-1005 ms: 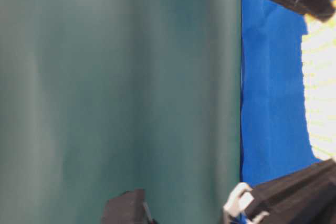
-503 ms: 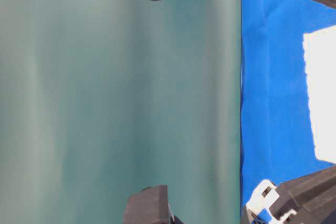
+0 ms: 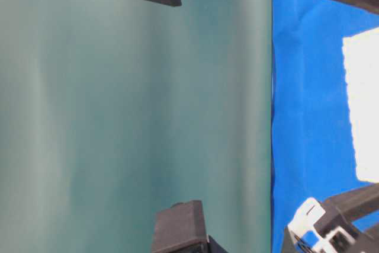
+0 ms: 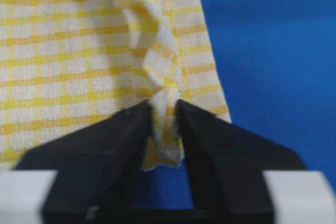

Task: Fold the yellow towel.

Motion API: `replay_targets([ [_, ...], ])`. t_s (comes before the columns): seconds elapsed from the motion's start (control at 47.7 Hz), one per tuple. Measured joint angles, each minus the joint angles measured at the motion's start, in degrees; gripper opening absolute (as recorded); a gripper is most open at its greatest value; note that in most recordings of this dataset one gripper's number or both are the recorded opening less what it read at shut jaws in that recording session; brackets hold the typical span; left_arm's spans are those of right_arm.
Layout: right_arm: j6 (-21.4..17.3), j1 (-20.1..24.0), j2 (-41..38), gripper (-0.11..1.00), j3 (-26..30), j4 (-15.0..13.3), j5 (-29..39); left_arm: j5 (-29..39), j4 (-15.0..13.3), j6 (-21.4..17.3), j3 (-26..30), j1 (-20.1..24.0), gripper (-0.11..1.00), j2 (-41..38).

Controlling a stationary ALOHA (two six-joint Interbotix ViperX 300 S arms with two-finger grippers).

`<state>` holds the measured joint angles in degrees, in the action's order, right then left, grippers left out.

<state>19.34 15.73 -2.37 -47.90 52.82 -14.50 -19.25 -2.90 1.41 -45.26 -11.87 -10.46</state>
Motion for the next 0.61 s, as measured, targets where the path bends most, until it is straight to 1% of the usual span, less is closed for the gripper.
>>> replay_targets([
  [0.021, 0.0, 0.0, 0.0, 0.61, -0.1, 0.0, 0.1, 0.4, 0.0, 0.0, 0.0, 0.0, 0.33, 0.4],
  [0.063, 0.0, 0.0, 0.1, 0.71, -0.1, 0.0, 0.1, 1.6, 0.0, -0.2, -0.1, 0.0, 0.4, 1.1],
  [0.105, 0.2, 0.0, 0.4, 0.74, -0.1, 0.0, 0.1, 3.0, 0.0, -0.2, 0.0, 0.0, 0.45, 2.3],
  [0.147, 0.4, 0.0, 1.0, 0.73, -0.3, -0.1, 0.3, 4.7, 0.0, -0.4, -0.1, 0.0, 0.49, 3.7],
  [0.189, 0.7, 0.0, 2.0, 0.72, -0.5, 0.0, 0.4, 6.4, 0.0, -0.5, 0.0, 0.0, 0.5, 5.4],
  [0.272, 1.2, 0.0, 4.8, 0.69, -1.8, 0.0, 0.4, 10.6, 0.0, -0.8, -0.3, 0.0, 0.5, 9.5],
  [0.398, 3.0, 0.0, 10.9, 0.69, -4.7, -0.1, 0.4, 15.3, 0.0, -0.8, -1.5, 0.0, 0.5, 14.9],
  [0.503, 4.9, 0.0, 16.8, 0.68, -7.5, -0.1, 0.4, 17.5, 0.0, -0.8, -3.7, 0.0, 0.49, 19.4],
  [0.607, 6.7, 0.0, 23.2, 0.68, -10.7, -0.1, 0.3, 17.8, 0.1, -0.5, -6.7, 0.0, 0.49, 24.6],
])
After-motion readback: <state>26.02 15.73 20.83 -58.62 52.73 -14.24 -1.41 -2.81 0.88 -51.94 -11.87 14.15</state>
